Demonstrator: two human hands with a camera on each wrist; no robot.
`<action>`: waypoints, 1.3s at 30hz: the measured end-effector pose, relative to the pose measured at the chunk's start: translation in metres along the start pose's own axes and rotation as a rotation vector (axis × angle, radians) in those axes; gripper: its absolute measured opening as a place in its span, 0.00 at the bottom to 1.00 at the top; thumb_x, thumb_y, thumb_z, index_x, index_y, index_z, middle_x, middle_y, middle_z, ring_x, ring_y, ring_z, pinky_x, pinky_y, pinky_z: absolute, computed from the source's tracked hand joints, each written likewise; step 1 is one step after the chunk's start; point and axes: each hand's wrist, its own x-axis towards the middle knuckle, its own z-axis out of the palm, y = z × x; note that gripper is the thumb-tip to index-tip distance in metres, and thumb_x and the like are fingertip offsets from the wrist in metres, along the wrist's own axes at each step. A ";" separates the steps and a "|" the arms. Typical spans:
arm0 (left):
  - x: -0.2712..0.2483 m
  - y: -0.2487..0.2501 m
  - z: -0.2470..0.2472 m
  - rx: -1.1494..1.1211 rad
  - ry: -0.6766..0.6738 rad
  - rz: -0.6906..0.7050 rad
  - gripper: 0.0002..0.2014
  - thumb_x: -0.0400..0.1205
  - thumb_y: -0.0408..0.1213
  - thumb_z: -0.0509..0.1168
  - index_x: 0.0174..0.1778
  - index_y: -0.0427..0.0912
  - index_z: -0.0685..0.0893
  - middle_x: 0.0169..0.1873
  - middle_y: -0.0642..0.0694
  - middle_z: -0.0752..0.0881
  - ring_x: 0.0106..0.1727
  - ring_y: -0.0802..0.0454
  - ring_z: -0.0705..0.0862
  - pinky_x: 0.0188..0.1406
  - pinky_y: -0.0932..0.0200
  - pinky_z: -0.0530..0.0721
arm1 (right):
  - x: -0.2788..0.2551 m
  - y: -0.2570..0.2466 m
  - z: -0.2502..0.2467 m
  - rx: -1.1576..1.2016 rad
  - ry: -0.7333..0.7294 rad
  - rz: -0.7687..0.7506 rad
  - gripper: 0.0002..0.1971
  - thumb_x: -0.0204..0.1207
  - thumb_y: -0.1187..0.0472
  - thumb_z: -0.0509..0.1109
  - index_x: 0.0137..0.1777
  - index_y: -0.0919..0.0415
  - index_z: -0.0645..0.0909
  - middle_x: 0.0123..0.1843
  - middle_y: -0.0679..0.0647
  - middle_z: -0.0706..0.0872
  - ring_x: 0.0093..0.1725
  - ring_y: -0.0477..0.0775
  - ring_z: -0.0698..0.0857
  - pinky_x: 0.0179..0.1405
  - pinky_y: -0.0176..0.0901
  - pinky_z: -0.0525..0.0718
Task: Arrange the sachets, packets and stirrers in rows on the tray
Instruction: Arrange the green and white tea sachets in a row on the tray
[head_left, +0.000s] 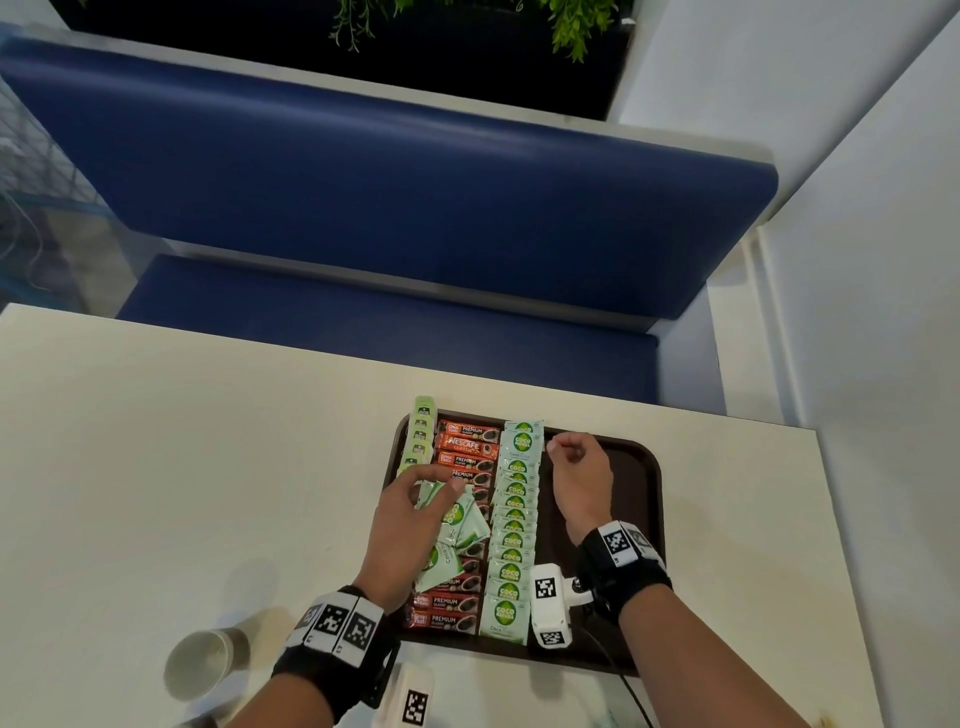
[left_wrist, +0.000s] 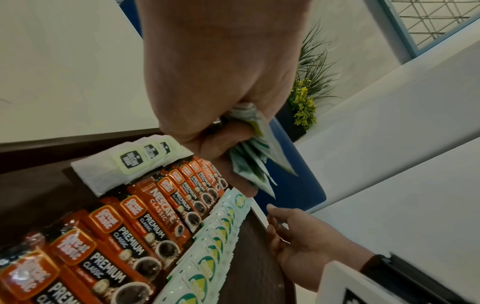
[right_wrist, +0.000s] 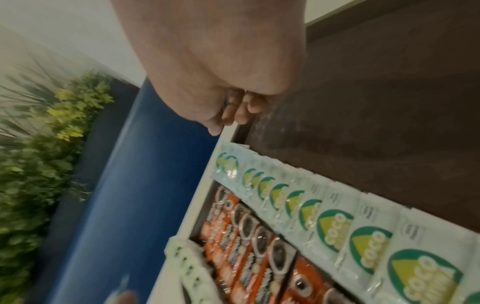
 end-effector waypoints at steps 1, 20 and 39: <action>0.000 0.003 0.003 0.001 0.006 0.007 0.16 0.79 0.60 0.79 0.58 0.58 0.92 0.61 0.57 0.93 0.66 0.53 0.91 0.71 0.42 0.88 | -0.008 -0.008 -0.004 0.035 -0.068 0.011 0.04 0.84 0.56 0.76 0.55 0.54 0.87 0.51 0.48 0.90 0.55 0.52 0.89 0.47 0.35 0.81; -0.028 0.025 0.020 -0.053 -0.129 0.152 0.08 0.86 0.42 0.77 0.59 0.48 0.90 0.59 0.54 0.95 0.65 0.52 0.92 0.69 0.44 0.89 | -0.086 -0.051 -0.044 0.260 -0.585 0.180 0.15 0.82 0.64 0.79 0.65 0.70 0.85 0.55 0.67 0.94 0.44 0.70 0.94 0.61 0.66 0.92; -0.028 0.003 0.015 -0.040 -0.155 -0.082 0.06 0.86 0.33 0.77 0.53 0.33 0.92 0.50 0.46 0.96 0.45 0.58 0.96 0.35 0.70 0.89 | -0.073 -0.005 -0.048 0.025 -0.526 0.000 0.04 0.83 0.59 0.78 0.55 0.56 0.91 0.53 0.53 0.94 0.51 0.54 0.92 0.51 0.47 0.91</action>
